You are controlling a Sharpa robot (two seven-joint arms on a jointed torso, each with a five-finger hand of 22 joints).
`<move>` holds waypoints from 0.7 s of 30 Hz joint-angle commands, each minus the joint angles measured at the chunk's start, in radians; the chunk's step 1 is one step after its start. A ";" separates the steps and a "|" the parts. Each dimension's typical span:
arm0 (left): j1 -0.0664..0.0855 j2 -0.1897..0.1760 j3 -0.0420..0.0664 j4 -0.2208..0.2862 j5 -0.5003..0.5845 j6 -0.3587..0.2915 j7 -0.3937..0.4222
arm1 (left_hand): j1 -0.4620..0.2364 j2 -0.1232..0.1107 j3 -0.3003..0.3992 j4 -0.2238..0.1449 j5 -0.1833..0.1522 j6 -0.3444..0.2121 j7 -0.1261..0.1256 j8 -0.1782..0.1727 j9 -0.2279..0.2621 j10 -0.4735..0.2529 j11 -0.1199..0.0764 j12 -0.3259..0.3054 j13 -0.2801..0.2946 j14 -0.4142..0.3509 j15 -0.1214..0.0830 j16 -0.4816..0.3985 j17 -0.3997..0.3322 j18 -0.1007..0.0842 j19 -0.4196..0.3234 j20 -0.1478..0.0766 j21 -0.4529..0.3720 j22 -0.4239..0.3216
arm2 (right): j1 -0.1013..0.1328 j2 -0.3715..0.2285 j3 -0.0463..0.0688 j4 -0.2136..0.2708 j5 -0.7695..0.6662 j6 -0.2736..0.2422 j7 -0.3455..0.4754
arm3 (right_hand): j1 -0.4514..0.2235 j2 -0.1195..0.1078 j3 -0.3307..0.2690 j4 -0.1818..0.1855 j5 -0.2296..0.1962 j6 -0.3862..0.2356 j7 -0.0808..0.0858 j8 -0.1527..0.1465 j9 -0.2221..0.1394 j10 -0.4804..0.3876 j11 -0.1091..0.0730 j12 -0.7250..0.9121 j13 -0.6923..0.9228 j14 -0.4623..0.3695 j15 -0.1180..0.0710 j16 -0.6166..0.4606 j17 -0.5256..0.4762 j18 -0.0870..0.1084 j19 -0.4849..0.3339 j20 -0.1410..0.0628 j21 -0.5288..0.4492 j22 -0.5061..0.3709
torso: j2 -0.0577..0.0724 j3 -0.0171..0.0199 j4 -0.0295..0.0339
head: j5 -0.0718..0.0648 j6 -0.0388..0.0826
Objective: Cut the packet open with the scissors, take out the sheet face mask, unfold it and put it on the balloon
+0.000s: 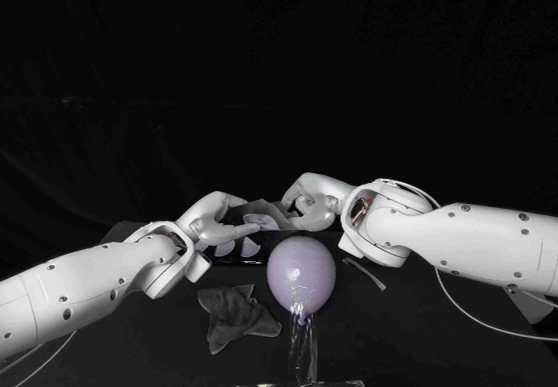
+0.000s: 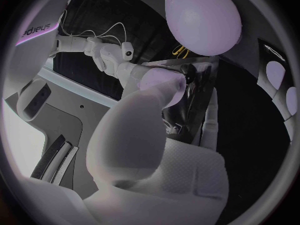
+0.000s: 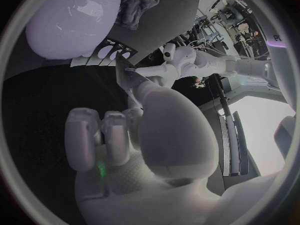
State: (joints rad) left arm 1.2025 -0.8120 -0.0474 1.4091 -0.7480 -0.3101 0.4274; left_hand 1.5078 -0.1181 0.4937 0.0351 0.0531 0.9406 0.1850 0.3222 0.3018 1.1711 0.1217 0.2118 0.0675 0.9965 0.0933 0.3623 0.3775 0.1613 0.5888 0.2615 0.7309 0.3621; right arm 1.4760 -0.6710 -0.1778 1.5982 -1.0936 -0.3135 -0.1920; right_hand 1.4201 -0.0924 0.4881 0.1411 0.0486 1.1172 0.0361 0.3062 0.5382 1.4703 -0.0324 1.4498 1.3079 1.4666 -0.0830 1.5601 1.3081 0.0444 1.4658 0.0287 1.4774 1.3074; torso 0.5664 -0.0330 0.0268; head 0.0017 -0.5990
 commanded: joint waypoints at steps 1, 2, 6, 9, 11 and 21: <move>0.003 0.004 0.002 -0.004 0.111 -0.042 0.004 | -0.045 -0.047 -0.013 0.029 -0.004 -0.051 0.019 -0.032 -0.013 -0.048 0.022 -0.025 -0.006 -0.039 0.020 -0.015 -0.003 -0.013 -0.023 0.013 -0.038 -0.023 | 0.000 0.004 0.000 -0.004 0.067 -0.040 -0.040 | -0.030 -0.005 0.026 -0.009 0.005 -0.011 0.000 0.078 0.057 0.066 -0.004 0.001 0.189 0.102 -0.009 0.006 0.253 -0.021 0.047 -0.006 0.004 0.217 | 0.000 -0.0003 0.0009 | -0.002 0.002; 0.003 0.004 0.002 -0.007 0.123 -0.047 -0.003 | -0.067 -0.062 -0.023 0.042 0.000 -0.073 0.027 -0.044 -0.018 -0.076 0.032 -0.040 -0.008 -0.059 0.029 -0.023 -0.006 -0.019 -0.036 0.019 -0.053 -0.031 | 0.000 0.004 0.000 -0.006 0.071 -0.043 -0.044 | -0.033 -0.006 0.031 -0.011 0.004 -0.012 0.000 0.080 0.058 0.067 -0.004 0.001 0.189 0.102 -0.009 0.006 0.253 -0.021 0.047 -0.006 0.005 0.218 | 0.000 0.0000 0.0009 | -0.002 0.002; 0.004 0.002 0.002 -0.022 0.161 -0.059 -0.040 | -0.132 -0.112 -0.096 0.089 -0.006 -0.179 0.047 -0.101 -0.042 -0.195 0.069 -0.093 -0.005 -0.182 0.074 -0.070 -0.024 -0.065 -0.127 0.031 -0.169 -0.096 | -0.001 0.006 0.000 -0.018 0.088 -0.053 -0.063 | -0.055 -0.013 0.061 -0.024 0.003 -0.018 0.000 0.093 0.063 0.067 -0.005 -0.001 0.189 0.102 -0.009 0.006 0.252 -0.020 0.047 -0.007 0.003 0.218 | 0.000 0.0001 0.0007 | -0.003 0.003; 0.004 -0.002 0.001 -0.041 0.193 -0.065 -0.064 | -0.092 -0.085 -0.266 0.130 -0.004 -0.219 0.053 -0.109 -0.046 -0.266 0.096 -0.103 -0.003 -0.259 0.096 -0.080 -0.038 -0.102 -0.200 0.035 -0.320 -0.183 | -0.001 0.008 0.000 -0.033 0.095 -0.063 -0.080 | -0.060 -0.014 0.067 -0.027 0.002 -0.019 0.000 0.096 0.064 0.067 -0.005 -0.002 0.189 0.102 -0.009 0.005 0.252 -0.021 0.047 -0.007 0.004 0.218 | 0.000 0.0001 0.0004 | -0.005 0.005; 0.005 -0.004 0.001 -0.053 0.214 -0.068 -0.073 | -0.029 -0.054 -0.411 0.182 -0.003 -0.251 0.041 -0.115 -0.052 -0.310 0.114 -0.103 -0.002 -0.306 0.113 -0.087 -0.051 -0.103 -0.259 0.029 -0.417 -0.234 | -0.001 0.011 0.000 -0.044 0.097 -0.068 -0.090 | -0.063 -0.015 0.073 -0.030 0.002 -0.020 -0.001 0.098 0.065 0.067 -0.005 -0.002 0.189 0.102 -0.009 0.005 0.251 -0.021 0.047 -0.007 0.004 0.219 | 0.000 0.0004 0.0000 | -0.006 0.006; 0.005 -0.034 0.002 -0.107 0.308 -0.100 -0.064 | 0.063 -0.046 -0.523 0.260 -0.003 -0.292 0.092 -0.111 -0.062 -0.367 0.119 -0.081 0.000 -0.363 0.124 -0.078 -0.070 -0.104 -0.273 0.035 -0.487 -0.277 | -0.007 0.043 0.000 -0.129 0.085 -0.114 -0.153 | -0.076 -0.020 0.092 -0.042 0.002 -0.023 -0.001 0.106 0.068 0.067 -0.005 -0.003 0.189 0.102 -0.010 0.005 0.252 -0.021 0.048 -0.008 0.004 0.220 | 0.001 -0.0004 0.0001 | -0.017 0.011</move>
State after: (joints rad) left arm 1.2053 -0.8438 -0.0472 1.3034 -0.5047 -0.3786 0.3602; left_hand 1.5633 -0.1635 -0.0236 0.2977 0.0499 0.6482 0.1824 0.2108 0.2395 0.8112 0.2394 0.1272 0.0665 0.6379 0.2165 0.2786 0.3082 0.0682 0.3176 0.2969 0.2468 0.0849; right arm 1.4701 -0.6327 -0.1783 1.4804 -1.0053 -0.3903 -0.2977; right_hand 1.3574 -0.1130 0.5742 0.0978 0.0486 1.0979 0.0345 0.3409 0.5393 1.4700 -0.0324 1.4492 1.3081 1.4632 -0.0860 1.5618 1.3074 0.0443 1.4654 0.0287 1.4771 1.3081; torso 0.5664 -0.0330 0.0272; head -0.0124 -0.5880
